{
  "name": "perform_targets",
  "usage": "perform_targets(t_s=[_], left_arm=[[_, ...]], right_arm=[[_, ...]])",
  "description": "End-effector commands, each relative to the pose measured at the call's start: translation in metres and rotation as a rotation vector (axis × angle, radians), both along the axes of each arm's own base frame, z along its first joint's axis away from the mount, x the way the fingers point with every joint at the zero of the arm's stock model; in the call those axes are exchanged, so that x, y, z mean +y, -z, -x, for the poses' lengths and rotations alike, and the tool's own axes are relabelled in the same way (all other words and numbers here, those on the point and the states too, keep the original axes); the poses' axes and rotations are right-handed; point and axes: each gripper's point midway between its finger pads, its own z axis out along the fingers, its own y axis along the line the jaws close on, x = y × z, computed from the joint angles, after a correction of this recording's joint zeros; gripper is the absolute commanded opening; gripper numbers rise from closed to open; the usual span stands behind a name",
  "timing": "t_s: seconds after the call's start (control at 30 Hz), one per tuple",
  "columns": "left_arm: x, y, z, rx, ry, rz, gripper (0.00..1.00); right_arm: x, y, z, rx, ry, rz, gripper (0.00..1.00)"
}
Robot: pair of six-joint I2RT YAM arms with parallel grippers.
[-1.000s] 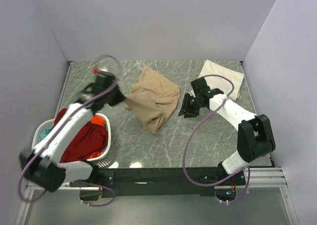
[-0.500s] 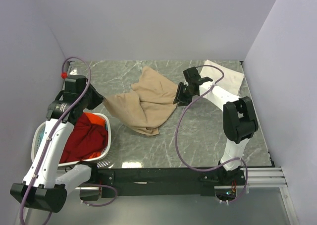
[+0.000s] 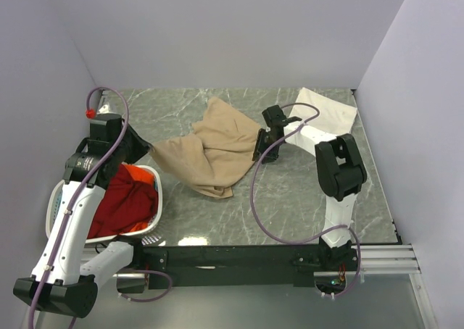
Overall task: Fold and stack the t-shirts
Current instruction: Flatten the tshirt out
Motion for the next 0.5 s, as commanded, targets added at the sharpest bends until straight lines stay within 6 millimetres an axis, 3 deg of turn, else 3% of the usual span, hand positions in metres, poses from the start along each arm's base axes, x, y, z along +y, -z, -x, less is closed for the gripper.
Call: perform_targets(t_s=[0.0, 0.2, 0.3, 0.33, 0.37, 0.43, 0.47], left_arm=[[0.0, -0.006, 0.003, -0.021, 0.015, 0.0, 0.0], [0.001, -0.006, 0.006, -0.018, 0.012, -0.001, 0.0], [0.003, -0.006, 0.008, -0.015, 0.009, -0.01, 0.0], [0.004, -0.007, 0.008, -0.014, 0.008, -0.017, 0.0], [0.006, -0.01, 0.008, -0.02, -0.002, -0.027, 0.0], [0.011, -0.013, 0.007, -0.024, -0.02, -0.047, 0.0], [0.014, -0.02, 0.006, -0.039, -0.03, -0.054, 0.0]], right_arm=[[0.011, 0.0, -0.017, -0.044, -0.002, 0.001, 0.48], [0.024, 0.006, -0.025, -0.045, -0.012, -0.035, 0.47], [0.029, 0.006, -0.028, -0.046, -0.029, -0.057, 0.21], [0.03, 0.003, -0.03, -0.052, -0.035, -0.06, 0.05], [0.031, -0.004, -0.031, -0.064, -0.039, -0.063, 0.0], [0.028, -0.023, -0.034, -0.101, -0.048, -0.055, 0.0], [0.026, -0.045, -0.037, -0.149, -0.051, -0.061, 0.0]])
